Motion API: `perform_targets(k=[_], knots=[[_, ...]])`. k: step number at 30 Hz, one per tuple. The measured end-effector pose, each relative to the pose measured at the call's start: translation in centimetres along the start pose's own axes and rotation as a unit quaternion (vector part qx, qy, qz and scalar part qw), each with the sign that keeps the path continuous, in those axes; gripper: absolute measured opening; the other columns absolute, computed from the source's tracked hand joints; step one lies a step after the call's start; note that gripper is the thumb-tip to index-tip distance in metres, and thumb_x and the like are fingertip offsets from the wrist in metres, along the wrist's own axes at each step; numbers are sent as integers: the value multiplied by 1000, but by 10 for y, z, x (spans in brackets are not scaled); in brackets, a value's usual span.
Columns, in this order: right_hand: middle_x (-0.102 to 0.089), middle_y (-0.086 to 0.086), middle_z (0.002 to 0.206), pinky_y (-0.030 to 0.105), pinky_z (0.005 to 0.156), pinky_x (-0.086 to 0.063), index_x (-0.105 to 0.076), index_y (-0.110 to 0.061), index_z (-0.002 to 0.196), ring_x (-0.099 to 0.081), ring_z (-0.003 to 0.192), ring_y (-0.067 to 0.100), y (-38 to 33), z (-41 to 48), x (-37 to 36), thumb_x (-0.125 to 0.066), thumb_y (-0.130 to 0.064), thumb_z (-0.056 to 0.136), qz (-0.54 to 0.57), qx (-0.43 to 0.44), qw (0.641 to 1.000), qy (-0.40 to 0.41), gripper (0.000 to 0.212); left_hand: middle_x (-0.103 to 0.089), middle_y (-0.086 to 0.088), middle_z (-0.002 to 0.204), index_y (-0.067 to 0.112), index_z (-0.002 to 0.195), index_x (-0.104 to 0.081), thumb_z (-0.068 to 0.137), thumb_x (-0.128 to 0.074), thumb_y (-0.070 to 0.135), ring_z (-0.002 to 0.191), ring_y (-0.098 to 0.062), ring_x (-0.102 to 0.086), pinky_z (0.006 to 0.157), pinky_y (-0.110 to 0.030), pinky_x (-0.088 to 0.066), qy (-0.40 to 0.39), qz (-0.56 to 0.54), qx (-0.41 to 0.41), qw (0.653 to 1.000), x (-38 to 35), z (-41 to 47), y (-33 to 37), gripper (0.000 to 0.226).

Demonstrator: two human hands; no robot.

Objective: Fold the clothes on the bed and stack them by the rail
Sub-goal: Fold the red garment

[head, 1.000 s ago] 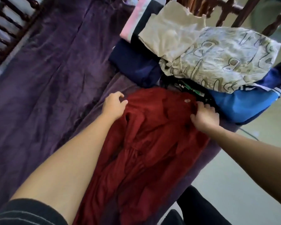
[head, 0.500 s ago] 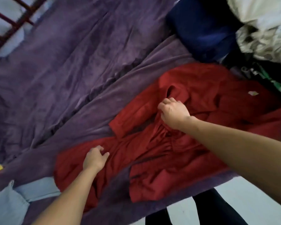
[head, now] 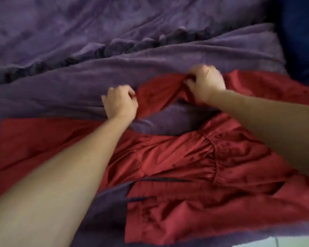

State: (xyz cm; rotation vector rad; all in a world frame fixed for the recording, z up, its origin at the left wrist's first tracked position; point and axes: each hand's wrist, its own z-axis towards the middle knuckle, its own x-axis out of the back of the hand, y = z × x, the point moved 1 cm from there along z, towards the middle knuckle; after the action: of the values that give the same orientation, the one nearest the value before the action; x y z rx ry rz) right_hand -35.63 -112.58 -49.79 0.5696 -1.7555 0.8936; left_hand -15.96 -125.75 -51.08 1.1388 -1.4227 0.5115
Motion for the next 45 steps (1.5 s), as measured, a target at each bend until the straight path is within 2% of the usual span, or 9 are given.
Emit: perform_targets(k=[7, 12, 17, 22, 31, 35, 40, 43, 45], knots=[[-64, 17, 117, 37, 90, -44, -65, -10, 110, -57, 110, 36, -6, 112, 60, -51, -16, 82, -46, -124, 985, 111, 32, -70, -12, 102, 12, 102, -67, 85, -57, 20, 99, -30, -63, 85, -37, -48, 67, -71, -73, 993, 56, 78, -23, 21], [-60, 17, 118, 39, 87, -45, -60, -11, 121, -59, 105, 36, -24, 13, 31, -63, -32, 86, 32, 68, 996, 53, 41, -63, -15, 85, 11, 81, -63, 88, -56, 40, 83, -37, -60, 71, -45, -47, 25, -8, -184, 983, 54, -21, -70, 30], [-51, 5, 139, 40, 104, -36, -54, -21, 134, -46, 129, 25, -29, -128, -7, -64, -54, 78, -109, 204, 944, -234, 66, -53, -18, 133, 14, 111, -68, 71, -53, 56, 117, -37, -52, 92, -49, -41, -130, 147, -273, 942, 41, -137, -121, 59], [-73, 11, 90, 37, 74, -51, -74, -18, 94, -69, 84, 33, -26, -102, 3, -66, -23, 84, 32, 100, 992, -74, 13, -65, -15, 110, 9, 93, -72, 88, -43, 31, 95, -37, -61, 78, -47, -47, -49, 79, -230, 969, 65, -103, -133, 37], [-59, 18, 123, 44, 94, -43, -61, -21, 122, -54, 113, 40, -33, 46, 10, -54, -29, 88, -44, -115, 992, -4, 35, -68, -19, 105, 8, 103, -70, 91, -59, 27, 101, -33, -63, 89, -37, -47, -20, -51, -53, 997, 102, 68, -118, 25], [-54, 16, 125, 49, 89, -40, -56, -19, 127, -49, 113, 38, -82, 7, -3, -57, -22, 82, -59, 59, 996, 34, 45, -57, -19, 117, 10, 119, -62, 89, -50, 50, 110, -36, -54, 94, -44, -44, 38, 14, -132, 990, 117, -5, -161, 51], [-40, 13, 146, 47, 90, -43, -46, -21, 140, -42, 128, 35, -169, -29, -36, -67, -22, 73, -27, 250, 968, -20, 71, -30, -17, 151, 17, 148, -31, 67, -55, 73, 134, -35, -34, 105, -51, -31, -52, 154, -184, 969, 105, -105, -243, 101], [-32, 6, 152, 42, 96, -44, -47, -30, 139, -33, 135, 29, -203, -10, -54, -62, -25, 81, -50, 217, 973, -67, 60, -52, -20, 134, 14, 126, -61, 74, -56, 47, 120, -38, -52, 96, -55, -38, -34, 185, -195, 963, 101, -104, -267, 61], [-52, 0, 137, 39, 92, -47, -63, -30, 120, -45, 124, 25, -212, 2, -60, -56, -28, 87, -42, 189, 977, -86, 34, -68, -15, 99, 8, 94, -72, 82, -47, 32, 93, -36, -65, 83, -48, -43, 6, 120, -180, 976, 107, -83, -269, 37]])
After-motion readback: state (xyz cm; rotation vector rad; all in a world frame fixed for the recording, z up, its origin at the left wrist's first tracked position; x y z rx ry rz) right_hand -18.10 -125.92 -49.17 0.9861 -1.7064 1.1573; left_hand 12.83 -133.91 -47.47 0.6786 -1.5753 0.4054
